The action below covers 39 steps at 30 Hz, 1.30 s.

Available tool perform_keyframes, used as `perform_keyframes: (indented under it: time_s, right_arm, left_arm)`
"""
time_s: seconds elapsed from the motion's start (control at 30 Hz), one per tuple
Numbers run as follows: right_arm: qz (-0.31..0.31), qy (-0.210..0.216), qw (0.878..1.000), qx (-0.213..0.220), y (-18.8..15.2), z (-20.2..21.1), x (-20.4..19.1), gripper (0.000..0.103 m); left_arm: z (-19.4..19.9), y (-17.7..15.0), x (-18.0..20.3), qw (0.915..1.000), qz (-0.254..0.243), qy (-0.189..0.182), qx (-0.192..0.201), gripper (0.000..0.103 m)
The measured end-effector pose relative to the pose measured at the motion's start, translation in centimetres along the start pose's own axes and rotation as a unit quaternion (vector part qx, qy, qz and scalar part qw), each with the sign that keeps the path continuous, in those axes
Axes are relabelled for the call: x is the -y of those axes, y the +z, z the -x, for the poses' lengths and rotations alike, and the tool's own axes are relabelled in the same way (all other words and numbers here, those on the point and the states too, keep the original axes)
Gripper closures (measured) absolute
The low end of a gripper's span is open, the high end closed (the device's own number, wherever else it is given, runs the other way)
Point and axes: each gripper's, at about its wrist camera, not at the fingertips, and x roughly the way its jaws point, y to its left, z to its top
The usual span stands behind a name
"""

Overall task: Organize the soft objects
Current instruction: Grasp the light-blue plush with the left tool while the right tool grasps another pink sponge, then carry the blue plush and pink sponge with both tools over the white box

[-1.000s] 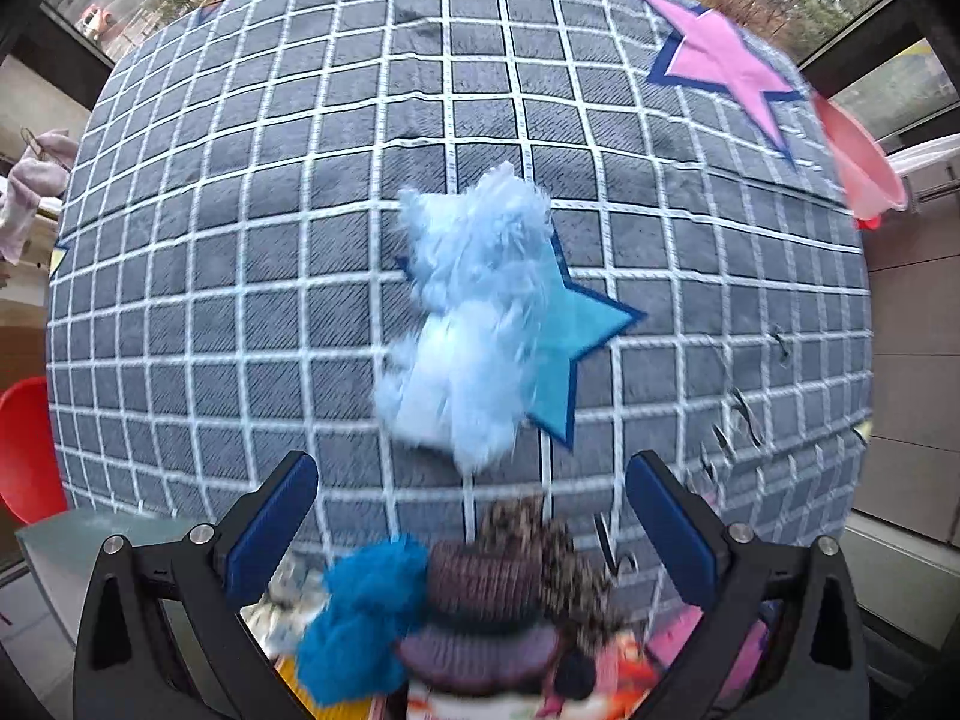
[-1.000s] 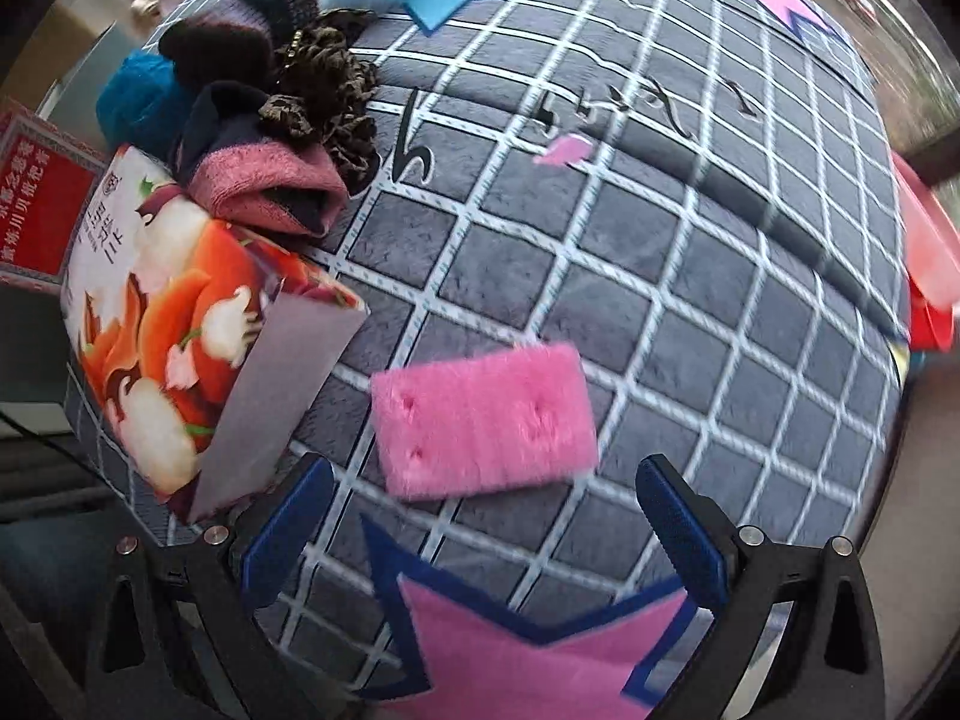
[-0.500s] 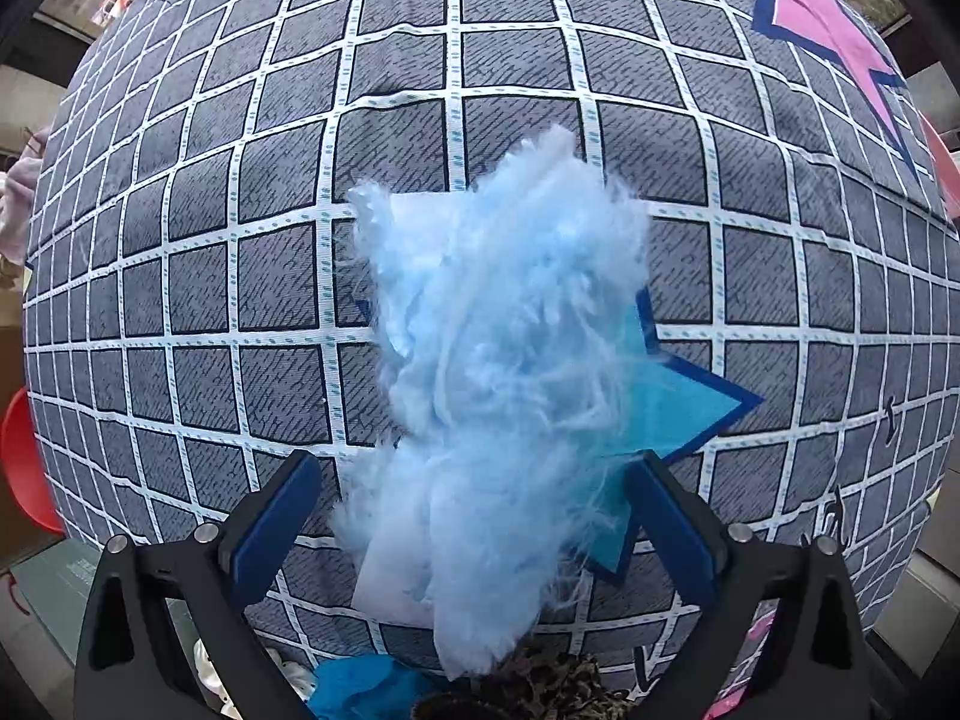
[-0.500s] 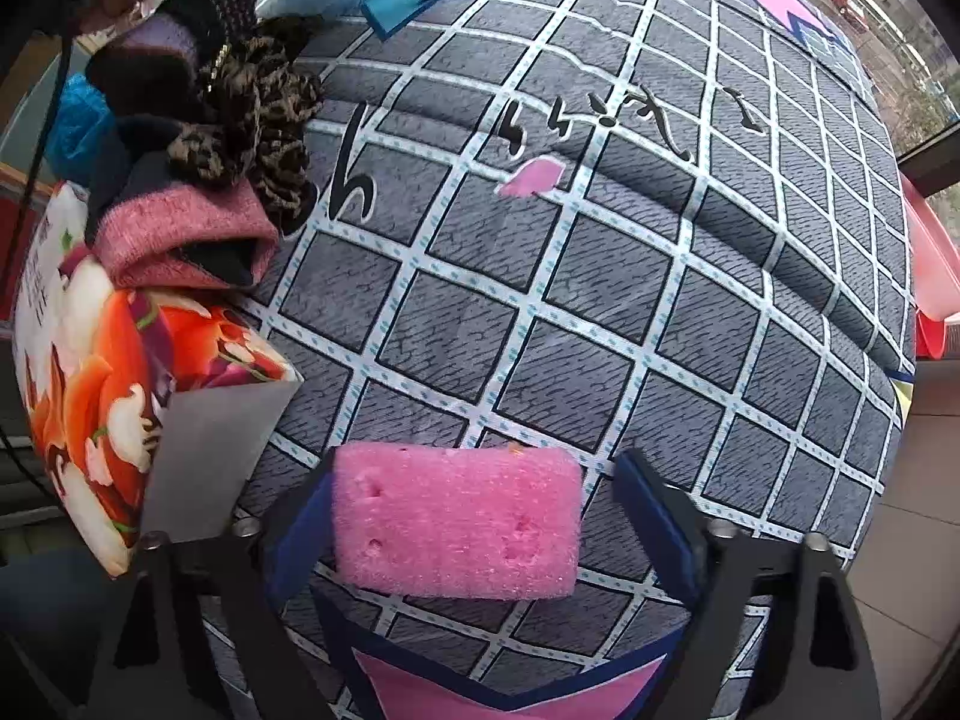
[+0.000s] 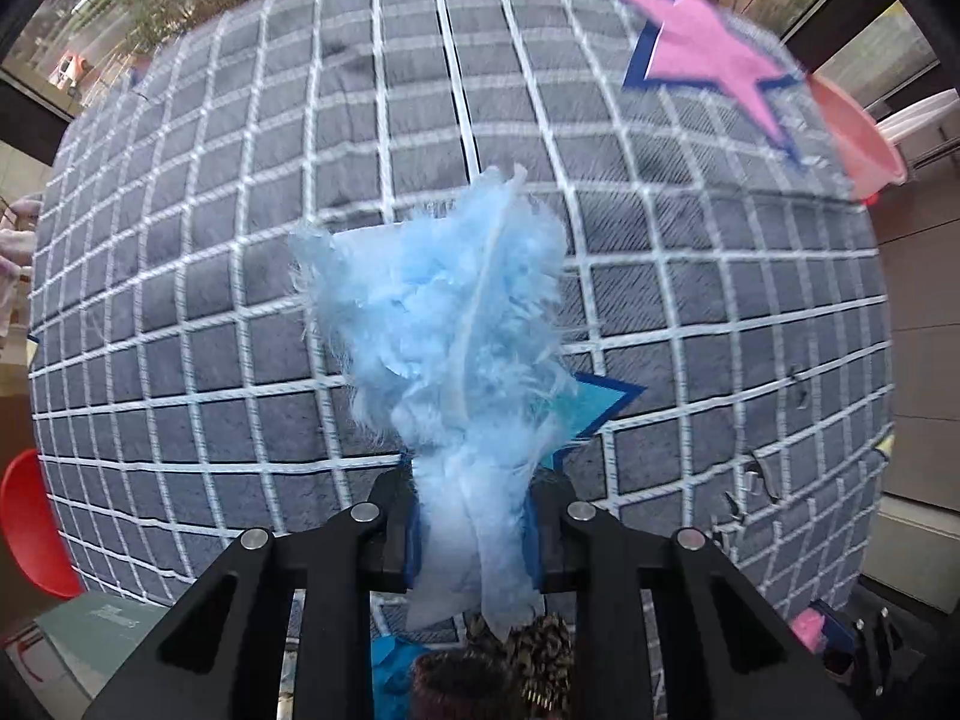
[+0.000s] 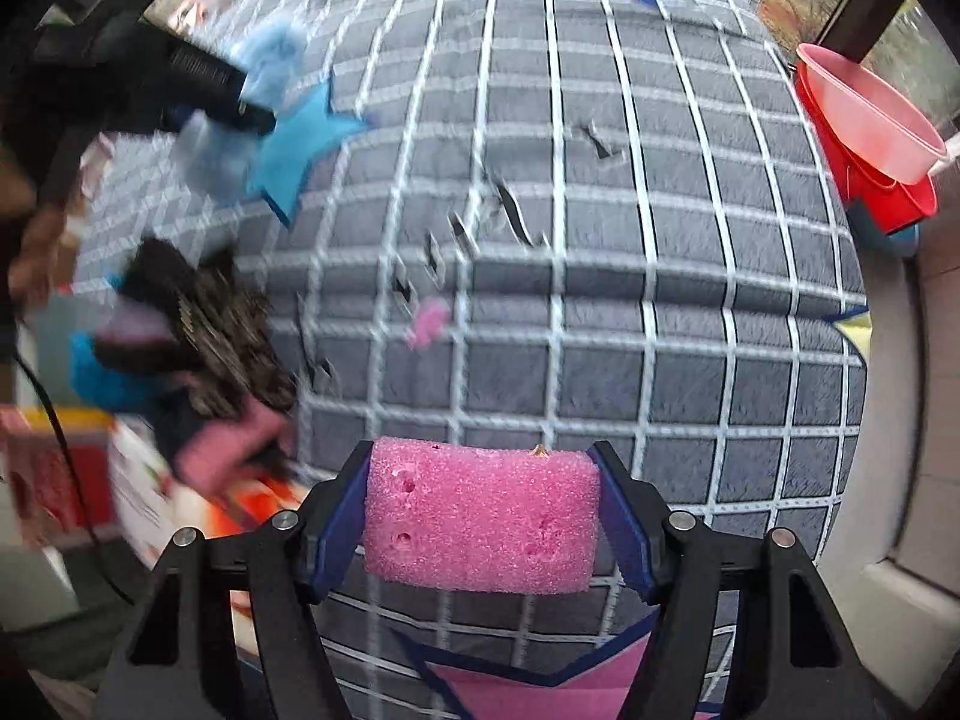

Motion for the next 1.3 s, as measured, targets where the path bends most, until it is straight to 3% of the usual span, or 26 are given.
perform_keyframes:
  time_s: [0.17,0.37,0.43,0.7,1.03,1.3]
  right_arm:
    - [0.011,0.016,1.0,0.025,2.5,2.6,-2.9,0.032]
    - [0.051,0.028,0.997,0.046,4.4,3.9,-8.3,0.032]
    - [0.057,0.03,0.997,0.05,2.5,3.8,-9.8,0.032]
    - [0.093,0.03,0.994,0.057,3.7,4.6,-15.0,0.032]
    - [0.107,0.013,0.992,0.058,1.3,5.9,-18.1,0.032]
    - [0.101,0.002,0.993,0.054,-2.6,6.6,-19.3,0.032]
  left_arm:
    - [4.6,-0.6,-2.2,0.9993,0.005,-0.011,0.036,0.075]
    - [8.2,-3.8,-7.1,0.9976,0.02,-0.012,0.066,0.075]
    - [8.6,-4.6,-8.9,0.9971,0.026,-0.013,0.07,0.075]
    - [11.5,-9.4,-14.6,0.9954,0.054,-0.022,0.077,0.075]
    - [13.4,-15.6,-16.8,0.9938,0.067,-0.042,0.077,0.075]
    - [14.1,-20.9,-15.8,0.9954,0.038,-0.051,0.072,0.075]
